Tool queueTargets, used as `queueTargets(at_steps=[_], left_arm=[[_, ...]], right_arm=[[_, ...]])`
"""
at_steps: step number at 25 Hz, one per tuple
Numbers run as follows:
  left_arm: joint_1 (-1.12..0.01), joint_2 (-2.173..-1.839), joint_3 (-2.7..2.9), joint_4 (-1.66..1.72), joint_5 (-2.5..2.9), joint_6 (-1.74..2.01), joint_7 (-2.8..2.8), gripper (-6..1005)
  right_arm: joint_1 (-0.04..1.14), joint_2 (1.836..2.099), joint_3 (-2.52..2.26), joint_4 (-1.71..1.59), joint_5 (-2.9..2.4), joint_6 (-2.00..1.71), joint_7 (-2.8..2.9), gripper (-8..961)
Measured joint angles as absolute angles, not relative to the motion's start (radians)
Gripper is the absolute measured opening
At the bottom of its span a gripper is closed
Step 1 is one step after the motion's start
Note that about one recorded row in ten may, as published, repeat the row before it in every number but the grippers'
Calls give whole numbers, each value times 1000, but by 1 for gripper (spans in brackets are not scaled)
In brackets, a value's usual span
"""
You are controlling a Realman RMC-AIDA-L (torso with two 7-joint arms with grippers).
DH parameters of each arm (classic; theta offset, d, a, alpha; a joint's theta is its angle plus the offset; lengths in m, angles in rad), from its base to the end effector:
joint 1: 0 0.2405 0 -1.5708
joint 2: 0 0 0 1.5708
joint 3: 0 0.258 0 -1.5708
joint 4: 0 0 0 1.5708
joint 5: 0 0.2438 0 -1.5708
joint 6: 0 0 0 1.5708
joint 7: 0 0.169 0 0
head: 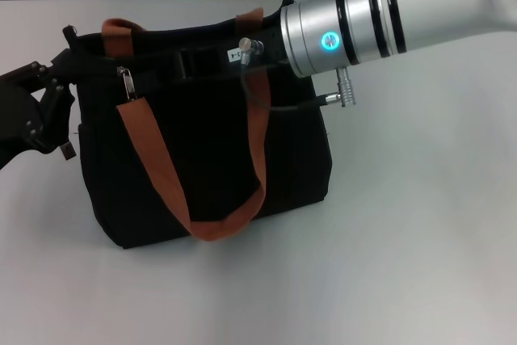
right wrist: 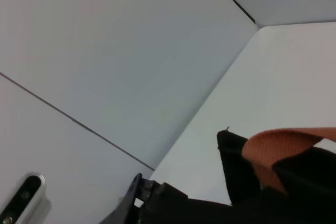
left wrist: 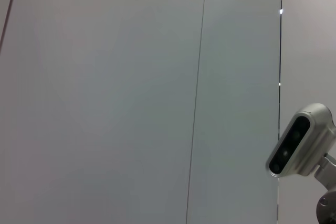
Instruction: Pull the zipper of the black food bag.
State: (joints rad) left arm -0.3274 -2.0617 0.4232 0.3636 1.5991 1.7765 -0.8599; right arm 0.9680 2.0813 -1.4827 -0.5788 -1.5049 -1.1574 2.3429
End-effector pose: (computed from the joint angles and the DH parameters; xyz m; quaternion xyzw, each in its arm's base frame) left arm -0.3206 0.2985 0.0223 -0.8085 -0.1431 -0.4587 0.3397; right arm 0.0576 0.4222 -0.1308 0.8790 -0.4337 -0.1888 0.0594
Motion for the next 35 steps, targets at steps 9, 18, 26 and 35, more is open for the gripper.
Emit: queueTargets(at_steps=[9,18,26,35], left_arm=[[-324,-2062,423,364,1598,1782,-857,50],[-326,-2063,422,364,1598,1794,-856,50],[-327,-2063,422,364,1598,1795,-856,50],[-326,-2063,422,364,1598,1800,-856,49]], right_arm=[[951,2080,-1464,-610,-1507,-1200,2352,67],[941,2080,-1408,-605,-1508,-1239,2347,228],[960,2083,-1415,-599,-1536,-1199,2344,305],[976,2085,-1416,-604,-1565,-1192,2324,320]])
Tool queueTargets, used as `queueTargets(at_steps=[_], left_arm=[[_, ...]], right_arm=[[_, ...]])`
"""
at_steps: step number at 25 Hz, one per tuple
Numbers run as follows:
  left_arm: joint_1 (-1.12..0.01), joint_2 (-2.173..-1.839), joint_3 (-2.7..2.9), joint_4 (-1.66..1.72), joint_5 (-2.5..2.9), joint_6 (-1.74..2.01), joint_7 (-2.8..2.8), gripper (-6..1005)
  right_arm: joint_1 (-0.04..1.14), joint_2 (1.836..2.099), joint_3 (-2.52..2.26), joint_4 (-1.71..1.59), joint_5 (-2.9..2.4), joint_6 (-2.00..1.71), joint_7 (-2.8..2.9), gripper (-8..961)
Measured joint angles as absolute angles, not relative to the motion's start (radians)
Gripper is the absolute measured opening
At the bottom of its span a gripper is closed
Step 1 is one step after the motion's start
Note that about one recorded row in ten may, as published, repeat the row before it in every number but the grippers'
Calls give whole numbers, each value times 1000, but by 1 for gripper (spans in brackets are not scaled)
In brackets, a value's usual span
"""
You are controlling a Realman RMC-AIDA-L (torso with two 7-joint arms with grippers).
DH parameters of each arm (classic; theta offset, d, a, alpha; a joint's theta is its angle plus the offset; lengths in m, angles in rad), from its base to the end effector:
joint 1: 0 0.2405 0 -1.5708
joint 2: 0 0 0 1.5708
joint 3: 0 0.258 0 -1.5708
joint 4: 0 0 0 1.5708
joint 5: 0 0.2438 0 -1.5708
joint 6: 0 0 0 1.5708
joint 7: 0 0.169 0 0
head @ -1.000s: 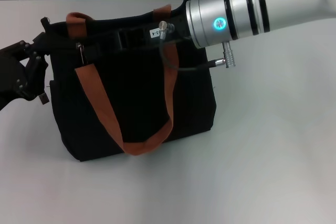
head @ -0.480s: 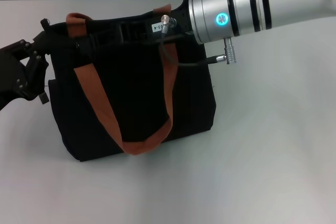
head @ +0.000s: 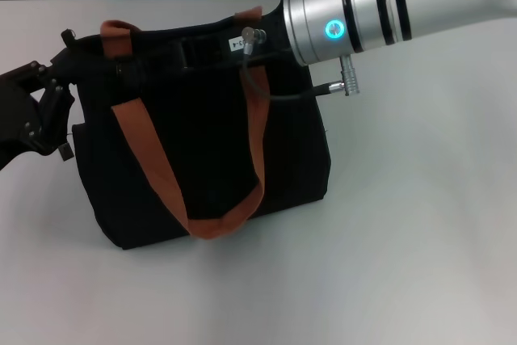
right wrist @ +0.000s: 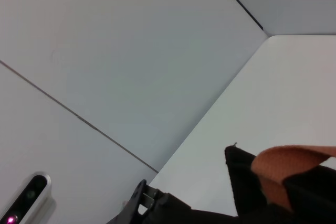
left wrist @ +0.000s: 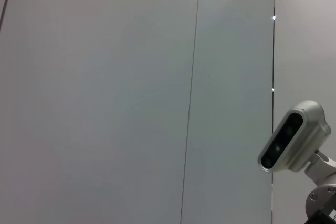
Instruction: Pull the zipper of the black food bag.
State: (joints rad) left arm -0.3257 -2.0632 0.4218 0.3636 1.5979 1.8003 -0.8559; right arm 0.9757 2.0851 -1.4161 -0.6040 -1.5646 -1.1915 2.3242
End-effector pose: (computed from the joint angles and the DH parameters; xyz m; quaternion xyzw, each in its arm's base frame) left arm -0.3179 0.2955 0.0231 -0.8072 -0.1357 -0.4662 0.3356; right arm 0.0503 0.4256 -0.1218 0.8892 -0.4106 -0.1934 0.0577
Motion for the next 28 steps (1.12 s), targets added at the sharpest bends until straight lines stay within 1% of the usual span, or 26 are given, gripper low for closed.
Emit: queueTargets(at_steps=[14,25,28], left_arm=[[-328,-2063,422,364,1597,1802,-856,49],[-325,-2063,422,364,1597,1802,-856,50],[-324,-2064,422,364,1597,1802,-856,50]], right_arm=[[997,2089,-1440,-601,-1557,-1209,2324,307],[989,2089,-1432,-601,-1556,-1194,2326,146],[992,2089,-1437,-601,-1559,-1185,2326,72]])
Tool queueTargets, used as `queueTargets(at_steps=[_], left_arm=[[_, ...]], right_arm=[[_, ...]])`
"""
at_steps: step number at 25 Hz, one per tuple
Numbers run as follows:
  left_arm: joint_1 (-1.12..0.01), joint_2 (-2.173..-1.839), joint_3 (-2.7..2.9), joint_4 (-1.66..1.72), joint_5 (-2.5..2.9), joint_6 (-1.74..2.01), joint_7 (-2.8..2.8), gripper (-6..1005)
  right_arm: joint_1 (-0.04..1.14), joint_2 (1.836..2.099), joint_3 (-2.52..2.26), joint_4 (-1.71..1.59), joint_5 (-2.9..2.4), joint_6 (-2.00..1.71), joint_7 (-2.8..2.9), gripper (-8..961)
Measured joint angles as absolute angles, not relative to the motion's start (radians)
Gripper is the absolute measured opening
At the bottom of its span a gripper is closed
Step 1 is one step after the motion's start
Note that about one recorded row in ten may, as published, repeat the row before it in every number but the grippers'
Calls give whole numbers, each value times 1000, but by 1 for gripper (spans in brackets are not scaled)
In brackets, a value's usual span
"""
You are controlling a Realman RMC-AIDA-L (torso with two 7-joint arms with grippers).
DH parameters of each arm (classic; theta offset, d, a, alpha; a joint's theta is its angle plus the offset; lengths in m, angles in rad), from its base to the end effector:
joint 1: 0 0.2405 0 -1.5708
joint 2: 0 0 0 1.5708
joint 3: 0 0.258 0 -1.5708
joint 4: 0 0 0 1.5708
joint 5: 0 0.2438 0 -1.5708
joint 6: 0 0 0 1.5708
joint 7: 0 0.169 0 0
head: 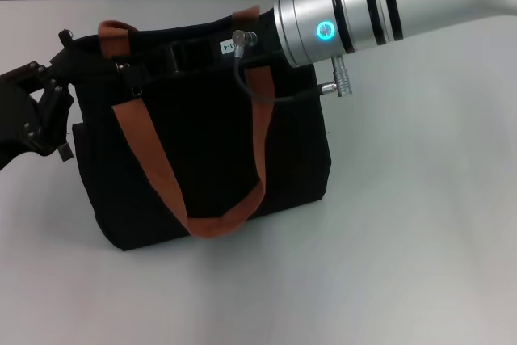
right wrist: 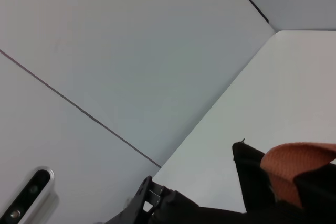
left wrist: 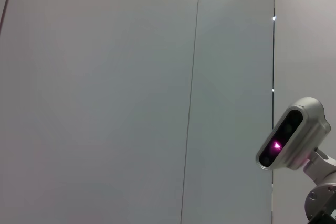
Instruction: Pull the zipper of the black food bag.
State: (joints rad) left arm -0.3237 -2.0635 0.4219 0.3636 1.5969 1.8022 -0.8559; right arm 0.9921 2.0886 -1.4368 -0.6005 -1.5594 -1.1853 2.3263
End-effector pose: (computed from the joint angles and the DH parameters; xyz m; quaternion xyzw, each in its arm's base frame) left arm -0.3182 0.2947 0.0232 -0.8067 -0.1359 -0.4668 0.3358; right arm 0.0441 0.4232 -0.1267 0.8934 -0.4041 -0.1866 0.0616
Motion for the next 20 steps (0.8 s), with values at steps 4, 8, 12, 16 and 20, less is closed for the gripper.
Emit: queueTargets(at_steps=[4,8,12,16,20], left_arm=[[-322,-2064,422,364,1597,1802,-856,50],[-321,-2065,415,364,1597,1802,-857,50],[-321,-2064,410,363,1597,1802,-860,50],[-320,-2062,401,364,1597,1804,-863,50],[-319,-2061,398,364,1597,1802,-864,49]], right_arm=[[996,2087,-1440,-606,-1571,-1182,2331,-3],[985,2086,-1440,-662,-1680,-1158,2419,-2],[917,2086,-1432,-799,-1842,-1144,2543,-1],[806,2085,-1420,-997,-1968,-1150,2643,0],[743,2084,-1354,-1096,-2048,-1188,2687,1]])
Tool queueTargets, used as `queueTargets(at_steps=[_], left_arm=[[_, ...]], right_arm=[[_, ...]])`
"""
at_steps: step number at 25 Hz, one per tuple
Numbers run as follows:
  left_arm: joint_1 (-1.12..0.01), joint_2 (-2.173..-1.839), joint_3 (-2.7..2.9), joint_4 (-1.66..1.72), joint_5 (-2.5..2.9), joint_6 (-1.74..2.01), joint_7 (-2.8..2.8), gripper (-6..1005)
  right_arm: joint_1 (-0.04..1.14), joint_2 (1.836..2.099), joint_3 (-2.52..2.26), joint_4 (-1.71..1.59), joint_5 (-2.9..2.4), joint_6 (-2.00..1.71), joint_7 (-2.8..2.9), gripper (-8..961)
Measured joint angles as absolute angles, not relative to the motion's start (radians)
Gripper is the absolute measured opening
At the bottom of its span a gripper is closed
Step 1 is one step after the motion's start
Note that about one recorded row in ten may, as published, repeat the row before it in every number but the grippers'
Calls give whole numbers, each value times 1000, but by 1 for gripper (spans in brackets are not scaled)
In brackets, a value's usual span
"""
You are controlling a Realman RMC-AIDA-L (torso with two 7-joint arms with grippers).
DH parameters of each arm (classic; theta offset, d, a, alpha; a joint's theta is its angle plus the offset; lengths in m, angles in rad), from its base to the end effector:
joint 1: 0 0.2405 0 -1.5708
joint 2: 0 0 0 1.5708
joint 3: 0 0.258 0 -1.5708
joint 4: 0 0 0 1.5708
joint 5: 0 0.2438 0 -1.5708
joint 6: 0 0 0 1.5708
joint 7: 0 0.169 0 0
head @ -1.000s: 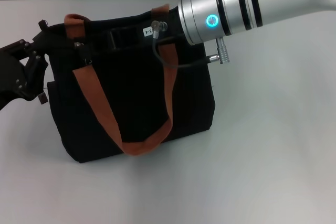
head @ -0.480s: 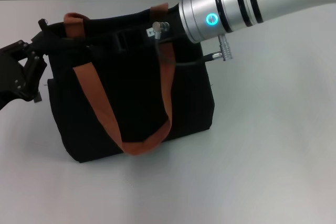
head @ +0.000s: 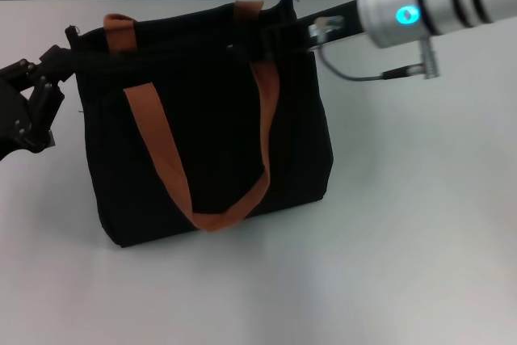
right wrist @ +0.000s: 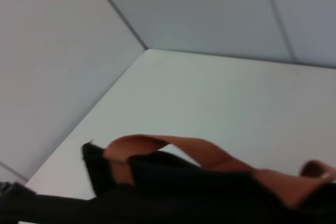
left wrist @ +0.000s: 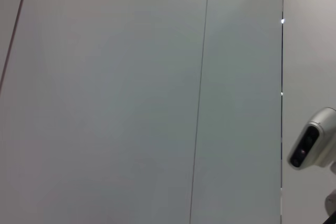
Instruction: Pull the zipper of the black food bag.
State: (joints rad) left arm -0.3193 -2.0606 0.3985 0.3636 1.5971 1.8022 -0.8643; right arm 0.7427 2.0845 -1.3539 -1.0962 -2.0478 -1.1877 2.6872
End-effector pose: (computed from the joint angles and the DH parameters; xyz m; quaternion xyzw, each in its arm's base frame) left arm -0.3219 0.2942 0.0280 -0.8008 -0.1414 -0.4685 0.3454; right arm 0.0872 0.4391 -0.0601 -0.8868 0.4314 0.1290 0.1041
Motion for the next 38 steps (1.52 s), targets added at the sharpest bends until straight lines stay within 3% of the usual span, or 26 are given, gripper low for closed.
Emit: queueTargets(at_steps=[10,18,24,27,33,38], left_arm=[[-319,-2060,397,364,1596,1794,-867,49],[-319,-2060,400,364,1604,1792,-921,49],[-319,-2056,408,364,1608,1783,-979,51],[-315,-2040,415,364,1610,1767,-1029,52],[-316,-2021,489,369,1611,1702,-1103,54],[-316,-2013,542,371,1611,1657,-1104,55]], right_arm=[[603,2085,-1240,-1134,-1747,-1265,2516,30],[541,2065,-1025,-822,-1296,-1605,1961,111],[521,2004,-935,-612,-1304,-1888,1582,354],[485,1990,-932,-576,-1375,-1978,1411,471],[426,1992,-928,-578,-1620,-2020,1180,657],[411,2019,-928,-552,-1777,-1933,1057,775]])
